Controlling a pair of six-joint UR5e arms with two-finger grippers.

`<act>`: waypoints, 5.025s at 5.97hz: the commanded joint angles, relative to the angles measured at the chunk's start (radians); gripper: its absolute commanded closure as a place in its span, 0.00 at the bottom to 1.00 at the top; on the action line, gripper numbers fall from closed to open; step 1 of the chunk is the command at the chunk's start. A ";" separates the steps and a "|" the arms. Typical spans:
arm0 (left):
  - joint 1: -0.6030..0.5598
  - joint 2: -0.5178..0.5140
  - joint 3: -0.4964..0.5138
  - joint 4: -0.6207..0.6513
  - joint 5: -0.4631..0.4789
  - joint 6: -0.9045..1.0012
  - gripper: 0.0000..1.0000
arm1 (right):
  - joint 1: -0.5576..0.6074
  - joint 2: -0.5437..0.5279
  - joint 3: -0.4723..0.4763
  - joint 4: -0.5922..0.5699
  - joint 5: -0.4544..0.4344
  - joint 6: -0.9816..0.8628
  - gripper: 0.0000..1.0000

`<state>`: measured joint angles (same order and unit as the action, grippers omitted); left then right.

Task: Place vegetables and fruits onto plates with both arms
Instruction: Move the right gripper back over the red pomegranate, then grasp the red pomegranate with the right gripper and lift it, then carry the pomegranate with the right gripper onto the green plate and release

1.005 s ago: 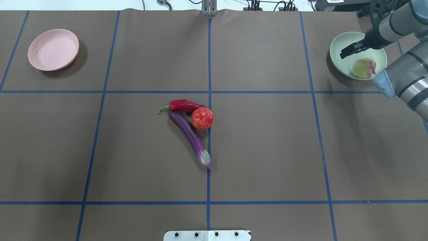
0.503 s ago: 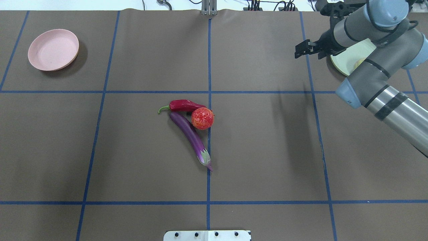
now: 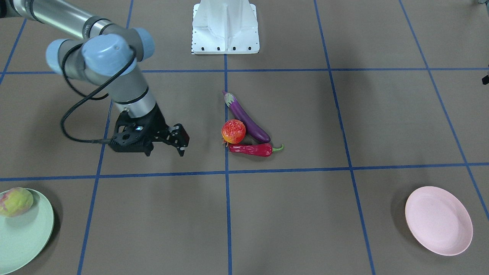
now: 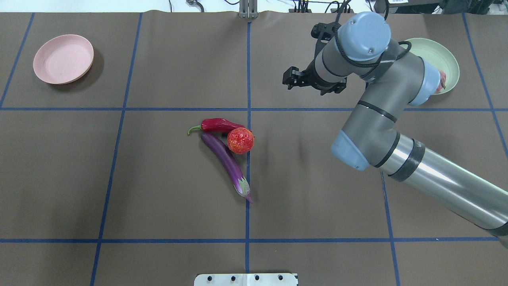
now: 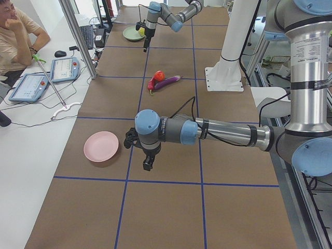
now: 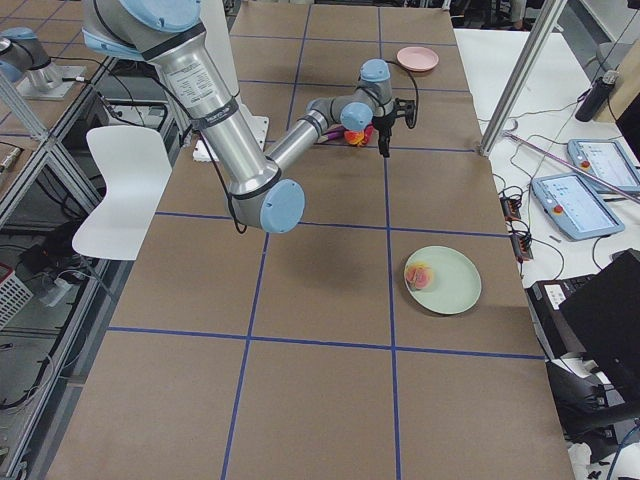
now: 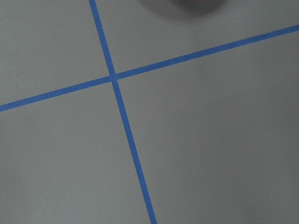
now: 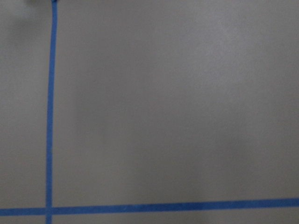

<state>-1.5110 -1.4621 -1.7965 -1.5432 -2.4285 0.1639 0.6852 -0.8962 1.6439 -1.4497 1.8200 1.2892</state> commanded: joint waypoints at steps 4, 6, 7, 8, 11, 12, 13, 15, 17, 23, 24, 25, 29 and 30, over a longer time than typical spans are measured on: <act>0.000 -0.001 0.011 -0.002 -0.003 0.002 0.00 | -0.277 0.222 -0.149 -0.201 -0.292 0.262 0.00; 0.002 -0.001 0.011 -0.002 -0.003 0.002 0.00 | -0.280 0.260 -0.205 -0.178 -0.311 0.256 0.00; 0.002 -0.003 0.012 -0.002 -0.003 0.002 0.00 | -0.282 0.260 -0.255 -0.088 -0.312 0.259 0.00; 0.002 -0.003 0.012 -0.002 -0.003 0.002 0.00 | -0.289 0.254 -0.284 -0.072 -0.335 0.259 0.00; 0.003 -0.007 0.029 -0.003 -0.003 0.002 0.00 | -0.300 0.247 -0.285 -0.074 -0.337 0.243 0.06; 0.005 -0.015 0.034 -0.003 -0.004 0.002 0.00 | -0.297 0.247 -0.279 -0.072 -0.334 0.242 0.91; 0.005 -0.021 0.038 -0.003 -0.004 0.002 0.00 | -0.286 0.238 -0.253 -0.069 -0.332 0.242 1.00; 0.005 -0.021 0.040 -0.003 -0.004 0.002 0.00 | -0.148 0.203 -0.178 -0.064 -0.218 0.122 1.00; 0.005 -0.021 0.040 -0.003 -0.009 0.002 0.00 | 0.090 0.041 -0.180 0.051 0.009 -0.194 1.00; 0.009 -0.021 0.037 -0.003 -0.012 0.002 0.00 | 0.456 -0.026 -0.732 0.460 0.175 -0.658 1.00; 0.009 -0.021 0.037 -0.003 -0.012 0.002 0.00 | 0.458 -0.026 -0.731 0.460 0.171 -0.659 1.00; 0.009 -0.021 0.034 -0.003 -0.018 0.000 0.00 | 0.458 -0.026 -0.731 0.462 0.171 -0.659 1.00; 0.009 -0.020 0.037 -0.003 -0.035 -0.001 0.00 | 0.468 -0.064 -0.647 0.460 0.189 -0.665 0.00; 0.011 -0.023 0.031 -0.006 -0.035 -0.001 0.00 | 0.494 -0.066 -0.645 0.459 0.240 -0.694 0.00</act>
<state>-1.5010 -1.4828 -1.7622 -1.5472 -2.4638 0.1626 1.1600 -0.9578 0.9909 -0.9891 2.0228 0.6158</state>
